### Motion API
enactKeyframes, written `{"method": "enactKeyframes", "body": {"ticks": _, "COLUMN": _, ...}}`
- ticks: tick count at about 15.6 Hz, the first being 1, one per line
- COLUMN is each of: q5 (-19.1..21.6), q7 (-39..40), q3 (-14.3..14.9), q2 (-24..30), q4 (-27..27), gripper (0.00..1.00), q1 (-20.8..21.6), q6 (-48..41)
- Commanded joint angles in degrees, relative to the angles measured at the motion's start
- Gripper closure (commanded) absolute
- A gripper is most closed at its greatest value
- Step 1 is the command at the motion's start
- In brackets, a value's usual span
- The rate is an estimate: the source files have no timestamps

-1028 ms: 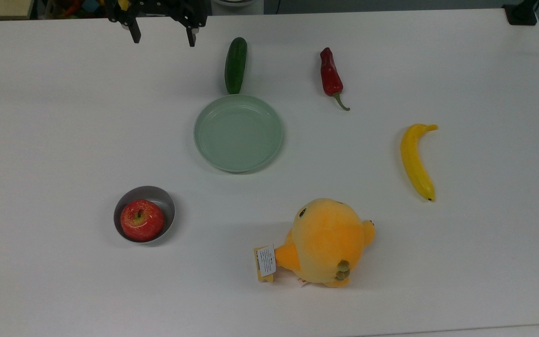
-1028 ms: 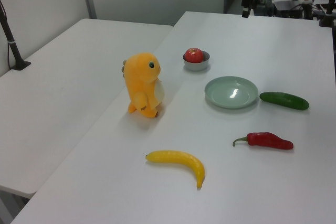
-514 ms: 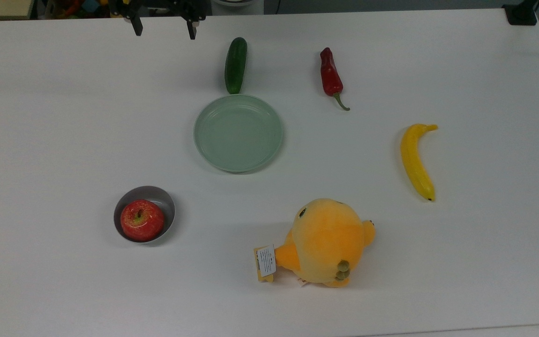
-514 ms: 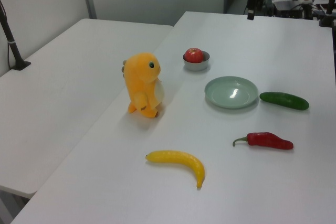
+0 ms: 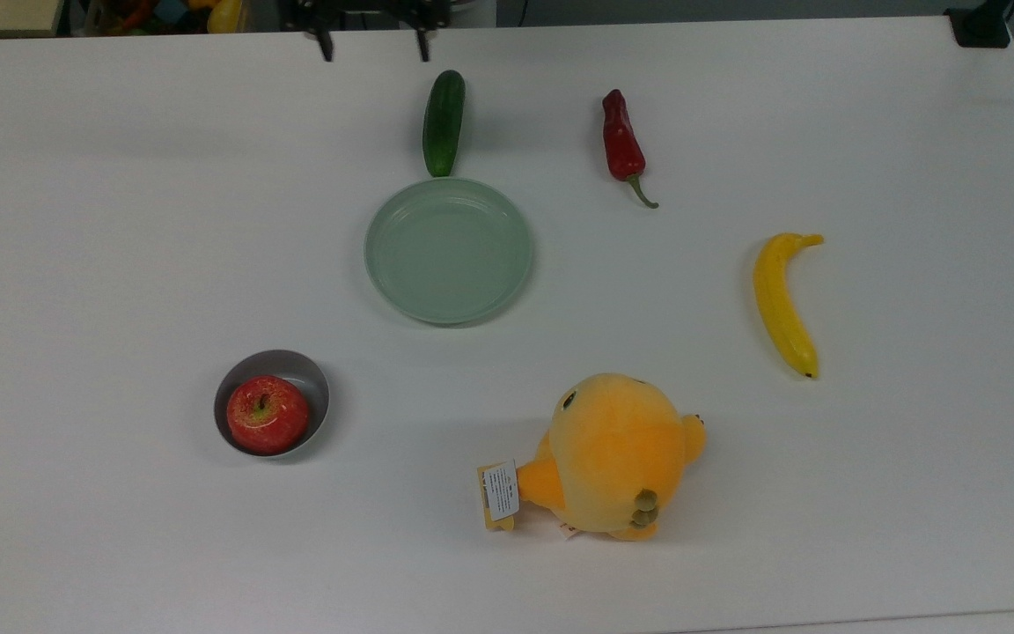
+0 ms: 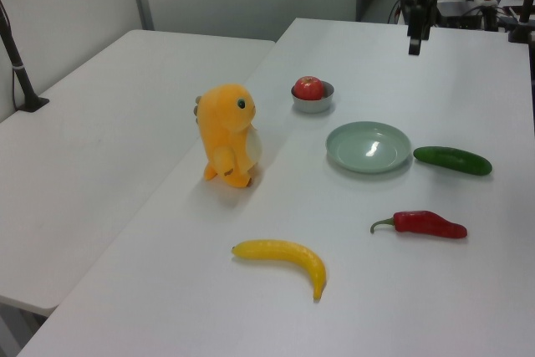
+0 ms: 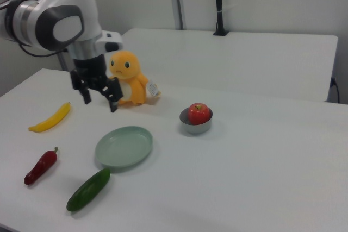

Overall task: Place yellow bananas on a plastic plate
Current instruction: 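Move the open gripper over the yellow banana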

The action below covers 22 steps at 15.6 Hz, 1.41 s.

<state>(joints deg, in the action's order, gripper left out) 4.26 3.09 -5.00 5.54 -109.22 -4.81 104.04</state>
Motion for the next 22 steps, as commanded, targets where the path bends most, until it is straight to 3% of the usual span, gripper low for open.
{"method": "enactKeyframes", "body": {"ticks": 1, "q5": 4.61, "q7": -3.41, "q3": -4.92, "q2": 1.32, "q4": -2.31, "gripper": 0.0, "q1": -0.82, "q6": 1.43}}
{"method": "enactKeyframes", "body": {"ticks": 7, "q5": 3.56, "q7": -23.28, "q3": -19.32, "q2": -2.81, "q4": -0.82, "gripper": 0.0, "q1": -0.72, "q6": 11.7}}
{"method": "enactKeyframes", "body": {"ticks": 8, "q5": 2.6, "q7": -25.04, "q3": -20.56, "q2": -3.86, "q4": -0.3, "gripper": 0.0, "q1": -0.55, "q6": 12.67}}
{"method": "enactKeyframes", "body": {"ticks": 11, "q5": -2.57, "q7": -35.39, "q3": -21.19, "q2": -10.96, "q4": 3.82, "gripper": 0.0, "q1": 4.26, "q6": 15.05}}
{"method": "enactKeyframes", "body": {"ticks": 14, "q5": -14.16, "q7": -50.93, "q3": -21.19, "q2": -20.45, "q4": 9.36, "gripper": 0.0, "q1": 9.98, "q6": 17.68}}
{"method": "enactKeyframes", "body": {"ticks": 16, "q5": -20.06, "q7": -58.78, "q3": -21.28, "q2": -23.63, "q4": 10.08, "gripper": 0.0, "q1": 12.36, "q6": 20.31}}
{"method": "enactKeyframes", "body": {"ticks": 22, "q5": -24.21, "q7": -64.52, "q3": -21.1, "q2": -28.47, "q4": 10.61, "gripper": 0.0, "q1": 16.76, "q6": 22.26}}
